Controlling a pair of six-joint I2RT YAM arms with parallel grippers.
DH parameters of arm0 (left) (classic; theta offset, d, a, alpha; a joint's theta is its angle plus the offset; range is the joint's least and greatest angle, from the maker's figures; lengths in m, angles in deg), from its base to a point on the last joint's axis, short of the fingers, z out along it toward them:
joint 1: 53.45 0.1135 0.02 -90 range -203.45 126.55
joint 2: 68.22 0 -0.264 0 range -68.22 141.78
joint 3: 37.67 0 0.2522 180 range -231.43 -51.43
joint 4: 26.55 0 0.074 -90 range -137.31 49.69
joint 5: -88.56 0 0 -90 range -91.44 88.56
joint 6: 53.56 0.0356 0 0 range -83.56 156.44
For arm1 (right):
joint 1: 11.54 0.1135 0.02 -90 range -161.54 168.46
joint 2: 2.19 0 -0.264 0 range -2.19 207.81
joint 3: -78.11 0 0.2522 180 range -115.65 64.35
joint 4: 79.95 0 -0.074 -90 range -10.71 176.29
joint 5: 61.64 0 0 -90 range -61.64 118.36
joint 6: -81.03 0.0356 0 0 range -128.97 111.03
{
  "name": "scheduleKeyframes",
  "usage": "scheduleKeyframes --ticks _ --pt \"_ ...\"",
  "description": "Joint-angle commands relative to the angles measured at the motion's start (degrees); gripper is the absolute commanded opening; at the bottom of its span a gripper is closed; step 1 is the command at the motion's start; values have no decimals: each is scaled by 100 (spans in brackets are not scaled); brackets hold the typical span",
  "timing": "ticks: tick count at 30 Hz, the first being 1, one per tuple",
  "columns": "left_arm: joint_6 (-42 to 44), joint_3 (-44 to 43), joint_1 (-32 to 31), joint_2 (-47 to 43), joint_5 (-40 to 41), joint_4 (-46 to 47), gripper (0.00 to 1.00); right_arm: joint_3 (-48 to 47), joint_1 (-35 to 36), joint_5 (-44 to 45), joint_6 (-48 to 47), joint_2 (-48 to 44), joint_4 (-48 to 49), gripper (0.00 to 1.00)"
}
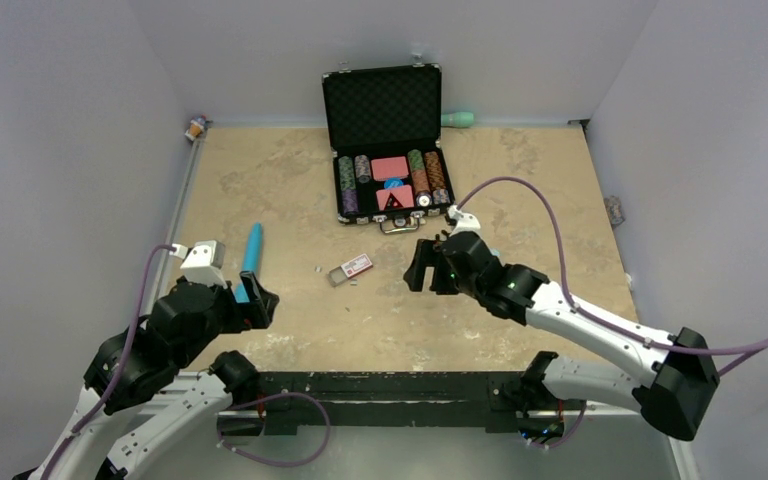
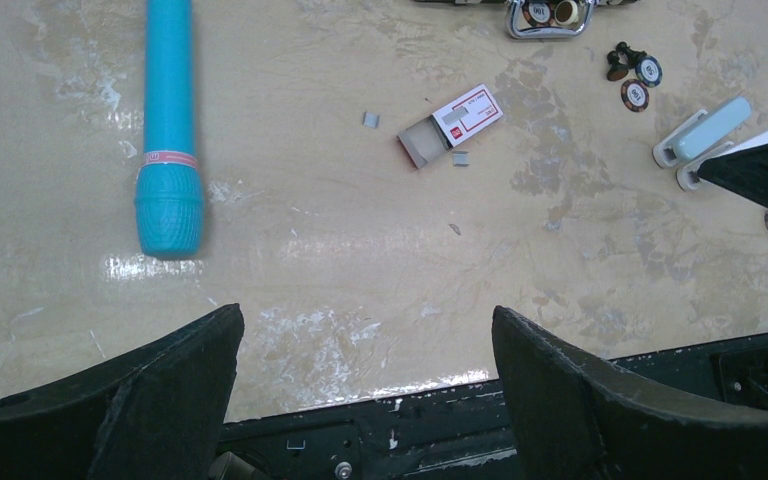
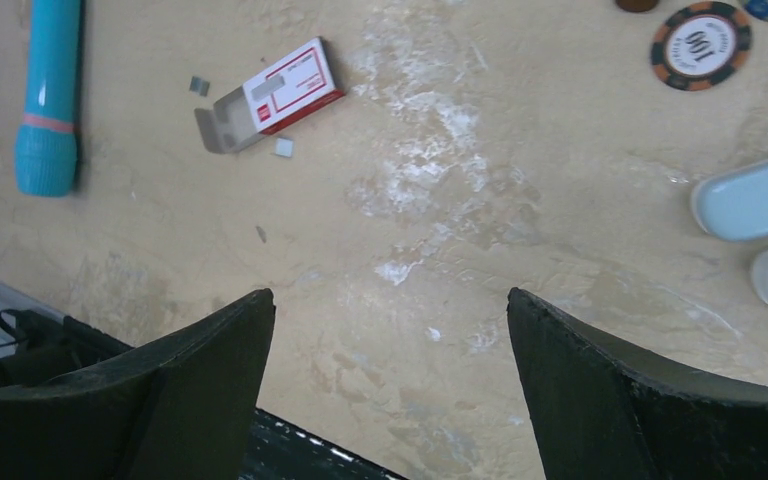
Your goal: Unload the staples from the stapler
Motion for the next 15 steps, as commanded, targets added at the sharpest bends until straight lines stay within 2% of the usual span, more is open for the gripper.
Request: scheduleKeyframes --ticks 1,8,15 --pt "75 31 20 38 5 141 97 -330 298 -337 -375 283 741 88" --pt "75 29 18 22 -8 163 96 -691 701 -234 -300 1161 789 81" --pt "127 41 26 54 -71 211 96 -1642 1334 217 -213 2400 375 78"
